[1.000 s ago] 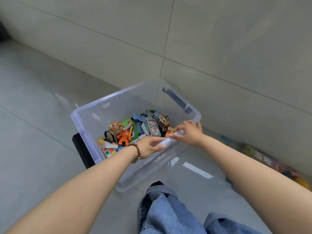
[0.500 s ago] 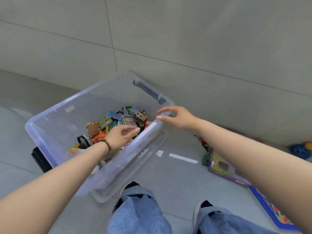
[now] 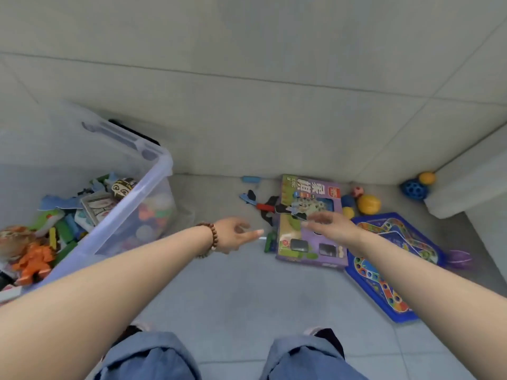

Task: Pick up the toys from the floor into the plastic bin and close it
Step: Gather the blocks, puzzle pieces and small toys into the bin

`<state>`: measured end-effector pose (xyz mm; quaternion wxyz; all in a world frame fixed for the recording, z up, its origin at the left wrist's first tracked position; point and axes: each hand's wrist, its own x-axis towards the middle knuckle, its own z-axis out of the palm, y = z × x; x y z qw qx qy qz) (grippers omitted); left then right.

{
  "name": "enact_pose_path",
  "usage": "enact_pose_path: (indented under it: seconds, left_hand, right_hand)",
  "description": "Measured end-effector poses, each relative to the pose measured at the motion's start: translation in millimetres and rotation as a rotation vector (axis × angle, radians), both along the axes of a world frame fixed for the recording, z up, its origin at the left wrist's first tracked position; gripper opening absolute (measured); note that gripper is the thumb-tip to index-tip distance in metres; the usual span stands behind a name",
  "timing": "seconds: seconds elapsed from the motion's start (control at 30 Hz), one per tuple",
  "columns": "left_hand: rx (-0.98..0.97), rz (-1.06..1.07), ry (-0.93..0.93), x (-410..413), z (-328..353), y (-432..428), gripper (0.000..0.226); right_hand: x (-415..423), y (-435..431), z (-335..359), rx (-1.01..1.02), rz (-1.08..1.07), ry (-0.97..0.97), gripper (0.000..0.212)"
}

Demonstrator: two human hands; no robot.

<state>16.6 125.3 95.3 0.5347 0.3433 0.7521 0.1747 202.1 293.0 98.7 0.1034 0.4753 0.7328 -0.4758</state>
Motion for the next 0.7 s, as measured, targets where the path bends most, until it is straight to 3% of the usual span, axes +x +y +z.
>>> enact_pose_path:
  seconds: [0.07, 0.3, 0.43, 0.53, 0.7]
  left_hand:
    - [-0.084, -0.021, -0.041, 6.6, -27.1, 23.1, 0.074]
    - [-0.112, 0.028, -0.039, 8.9, -104.9, 81.3, 0.071]
    - [-0.023, 0.109, -0.079, 13.6, -130.4, 87.6, 0.058]
    - [0.050, -0.017, 0.044, 16.5, -139.3, 86.9, 0.063]
    - [0.117, 0.014, 0.119, 21.0, -148.7, 84.0, 0.064]
  right_hand:
    - [8.5, 10.2, -24.9, -0.004, -0.114, 0.068, 0.052]
    - [-11.4, 47.7, -87.3, 0.036, -0.333, 0.176, 0.052]
    - [-28.7, 57.3, -109.3, 0.046, -0.250, 0.186, 0.054]
    - [-40.3, 61.0, -124.7, 0.154, -0.188, 0.149, 0.052]
    - [-49.3, 59.6, -135.8, 0.270, -0.099, 0.104, 0.044]
